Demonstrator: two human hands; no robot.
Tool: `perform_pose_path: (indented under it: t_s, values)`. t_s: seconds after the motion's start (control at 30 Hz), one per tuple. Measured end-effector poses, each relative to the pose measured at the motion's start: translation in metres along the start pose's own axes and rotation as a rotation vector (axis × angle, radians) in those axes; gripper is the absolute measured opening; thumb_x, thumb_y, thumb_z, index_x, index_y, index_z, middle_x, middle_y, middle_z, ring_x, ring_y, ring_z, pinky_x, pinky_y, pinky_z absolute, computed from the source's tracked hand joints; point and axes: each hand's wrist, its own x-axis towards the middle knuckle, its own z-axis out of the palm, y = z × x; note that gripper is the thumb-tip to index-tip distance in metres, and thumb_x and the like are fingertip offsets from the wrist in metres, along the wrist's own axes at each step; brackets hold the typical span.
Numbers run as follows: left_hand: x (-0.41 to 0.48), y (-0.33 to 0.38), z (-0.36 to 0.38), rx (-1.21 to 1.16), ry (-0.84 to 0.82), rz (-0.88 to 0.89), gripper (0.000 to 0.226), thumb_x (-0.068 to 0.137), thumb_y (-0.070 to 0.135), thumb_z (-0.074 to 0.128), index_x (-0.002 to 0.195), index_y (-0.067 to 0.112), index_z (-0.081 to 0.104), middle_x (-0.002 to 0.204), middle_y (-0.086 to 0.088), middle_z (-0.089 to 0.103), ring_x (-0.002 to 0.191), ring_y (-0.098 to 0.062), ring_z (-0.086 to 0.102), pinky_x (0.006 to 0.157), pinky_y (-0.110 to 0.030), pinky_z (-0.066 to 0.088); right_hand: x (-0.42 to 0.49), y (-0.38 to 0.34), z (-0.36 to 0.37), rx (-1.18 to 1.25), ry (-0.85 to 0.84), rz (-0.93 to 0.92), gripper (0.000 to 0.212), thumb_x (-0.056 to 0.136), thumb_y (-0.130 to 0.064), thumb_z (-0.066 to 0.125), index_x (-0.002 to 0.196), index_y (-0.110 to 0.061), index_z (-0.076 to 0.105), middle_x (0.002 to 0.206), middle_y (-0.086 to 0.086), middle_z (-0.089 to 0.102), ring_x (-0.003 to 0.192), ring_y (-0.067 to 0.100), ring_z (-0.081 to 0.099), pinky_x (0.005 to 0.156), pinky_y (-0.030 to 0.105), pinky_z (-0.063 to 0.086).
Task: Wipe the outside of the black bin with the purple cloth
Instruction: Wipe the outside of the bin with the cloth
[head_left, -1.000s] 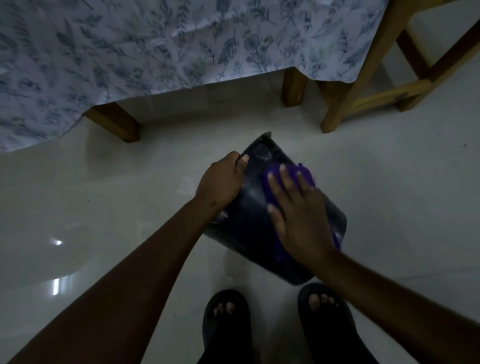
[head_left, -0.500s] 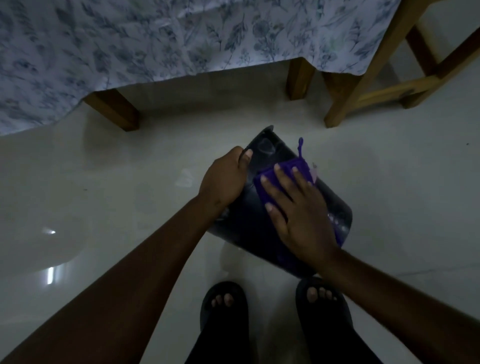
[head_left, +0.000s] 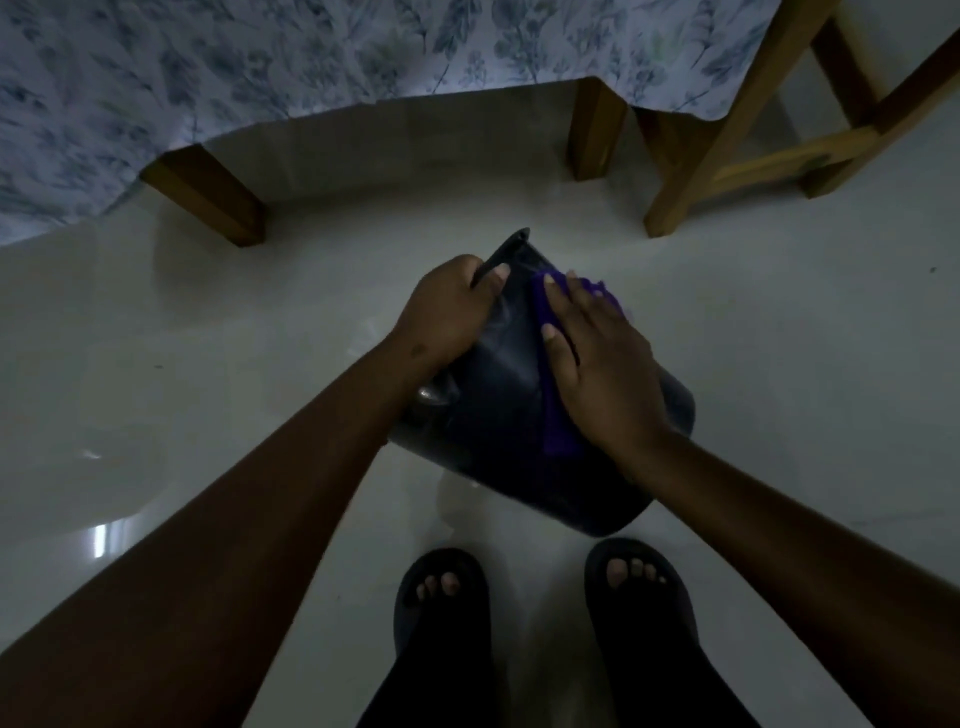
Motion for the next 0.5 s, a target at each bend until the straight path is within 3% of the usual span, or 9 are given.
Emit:
perform_pose_path:
  t_s: [0.07,0.17,0.27,0.37,0.5]
  values:
    - [-0.015,-0.007,-0.007,-0.114,-0.085,0.025,0.024,0.099,0.038,0.042,0.109,0.02,0.056,0.083,0.012,0.058,0.075,-0.004,0.057,0.061,-0.02,0.041,0.022,0.019,-0.003,0.069,-0.052,0.06,0.051,0.102,-0.039,0.027,0.151,-0.022,0.031,0.156,0.003,0.036,0.143,0.019,0.035,0.117,0.039,0.028]
    - [-0.031,-0.019,-0.002,-0.075,-0.006,0.065,0.025,0.1,0.041,0.04,0.099,0.02,0.053,0.076,0.009,0.059,0.066,-0.003,0.055,0.056,-0.022,0.04,0.043,0.034,-0.009,0.162,-0.12,0.202,0.053,0.102,-0.042,0.025,0.151,-0.024,0.029,0.157,0.002,0.034,0.142,0.022,0.035,0.117,0.041,0.029]
    - [-0.024,-0.019,0.003,-0.051,0.057,0.045,0.031,0.1,0.04,0.039,0.097,0.013,0.054,0.082,0.002,0.061,0.069,-0.005,0.055,0.059,-0.021,0.041,0.002,0.007,-0.001,-0.099,-0.037,0.069,0.057,0.1,-0.042,0.026,0.153,-0.019,0.024,0.16,0.007,0.027,0.147,0.026,0.026,0.119,0.042,0.022]
    - [-0.018,-0.015,0.004,-0.06,0.052,0.056,0.028,0.101,0.037,0.039,0.097,0.014,0.054,0.081,0.003,0.06,0.069,-0.004,0.054,0.059,-0.02,0.039,-0.04,-0.017,0.009,-0.186,-0.055,-0.045,0.062,0.098,-0.047,0.029,0.154,-0.024,0.016,0.163,0.003,0.014,0.151,0.029,0.009,0.119,0.047,0.015]
    - [-0.013,-0.011,0.003,-0.051,0.045,0.047,0.022,0.102,0.035,0.038,0.097,0.017,0.051,0.077,0.012,0.052,0.069,-0.001,0.05,0.057,-0.017,0.035,0.011,0.001,0.006,-0.13,-0.056,0.048,0.058,0.099,-0.047,0.026,0.152,-0.025,0.02,0.16,0.003,0.027,0.146,0.026,0.026,0.117,0.047,0.025]
